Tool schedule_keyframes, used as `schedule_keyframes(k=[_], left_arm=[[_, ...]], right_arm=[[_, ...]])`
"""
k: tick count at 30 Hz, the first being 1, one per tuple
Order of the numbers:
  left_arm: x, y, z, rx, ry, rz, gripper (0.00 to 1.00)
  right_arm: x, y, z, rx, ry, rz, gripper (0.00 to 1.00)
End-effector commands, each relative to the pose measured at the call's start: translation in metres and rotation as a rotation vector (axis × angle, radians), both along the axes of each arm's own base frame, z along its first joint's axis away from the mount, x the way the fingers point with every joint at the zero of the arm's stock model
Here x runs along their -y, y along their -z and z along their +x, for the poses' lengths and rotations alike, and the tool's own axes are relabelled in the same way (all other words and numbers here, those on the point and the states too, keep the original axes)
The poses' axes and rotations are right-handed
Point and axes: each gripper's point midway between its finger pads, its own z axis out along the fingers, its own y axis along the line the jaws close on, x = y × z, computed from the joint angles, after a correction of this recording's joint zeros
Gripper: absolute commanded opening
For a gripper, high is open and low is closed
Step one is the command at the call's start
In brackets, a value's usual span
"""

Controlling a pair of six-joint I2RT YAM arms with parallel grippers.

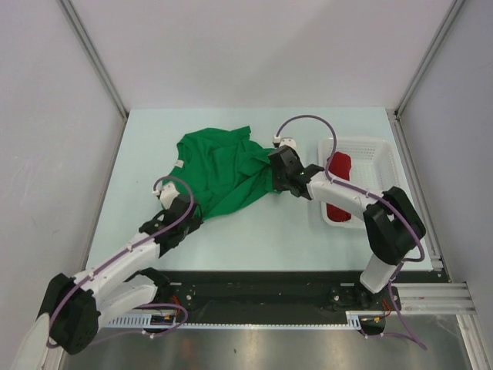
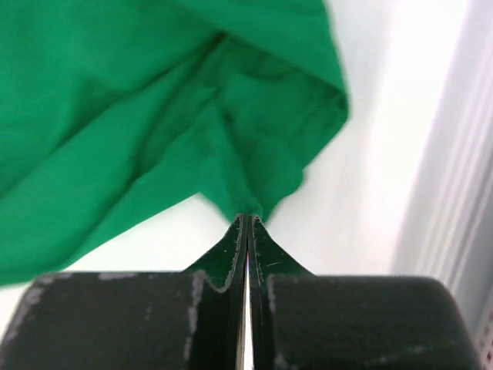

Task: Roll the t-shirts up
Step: Flatten out the T-shirt at the center of the board.

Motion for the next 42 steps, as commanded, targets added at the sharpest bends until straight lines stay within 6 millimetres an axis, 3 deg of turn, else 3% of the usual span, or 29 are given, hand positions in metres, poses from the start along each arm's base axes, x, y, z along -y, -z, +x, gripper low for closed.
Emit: schedule_keyframes(k=[1, 5, 7, 8, 10, 12, 16, 18, 20, 24, 28, 34, 42], left_arm=[[0.014, -0.002, -0.005, 0.079, -0.008, -0.182, 0.11], [0.012, 0.012, -0.016, 0.065, -0.002, -0.201, 0.12], [0.005, 0.014, -0.018, 0.065, -0.032, -0.179, 0.08], [0.002, 0.013, -0.019, 0.062, -0.044, -0.172, 0.06], [-0.010, 0.016, -0.023, 0.048, -0.104, -0.144, 0.00], [-0.023, 0.015, -0.028, 0.026, -0.159, -0.105, 0.00], [-0.050, -0.020, -0.016, 0.098, -0.232, -0.014, 0.00], [-0.055, -0.038, -0.007, 0.138, -0.240, 0.001, 0.00], [-0.058, -0.046, -0.004, 0.145, -0.239, 0.029, 0.00], [-0.069, -0.036, -0.011, 0.090, -0.280, 0.076, 0.00], [-0.065, -0.030, -0.009, 0.093, -0.250, 0.048, 0.00], [-0.066, -0.029, -0.009, 0.088, -0.244, 0.053, 0.00], [-0.062, -0.030, -0.004, 0.091, -0.228, 0.041, 0.00]], right_arm=[[-0.008, -0.013, -0.038, -0.004, -0.073, -0.028, 0.00], [0.003, 0.005, -0.075, -0.058, -0.095, -0.064, 0.00], [0.019, -0.002, -0.078, -0.036, -0.049, -0.071, 0.00], [0.035, -0.001, -0.078, -0.042, -0.013, -0.097, 0.00], [0.057, -0.015, -0.068, 0.002, 0.039, -0.134, 0.00], [0.079, -0.034, -0.056, 0.033, 0.097, -0.099, 0.00], [0.100, -0.065, -0.046, 0.077, 0.144, -0.017, 0.00], [0.086, -0.067, -0.047, 0.051, 0.102, 0.072, 0.01], [0.071, -0.062, -0.046, 0.035, 0.100, 0.113, 0.14], [0.029, -0.027, -0.054, -0.097, 0.046, 0.199, 0.33], [0.000, -0.019, -0.047, -0.066, -0.015, 0.219, 0.51], [0.000, 0.005, -0.034, -0.044, -0.051, 0.135, 0.57], [-0.007, 0.035, -0.031, -0.070, -0.129, 0.075, 0.58]])
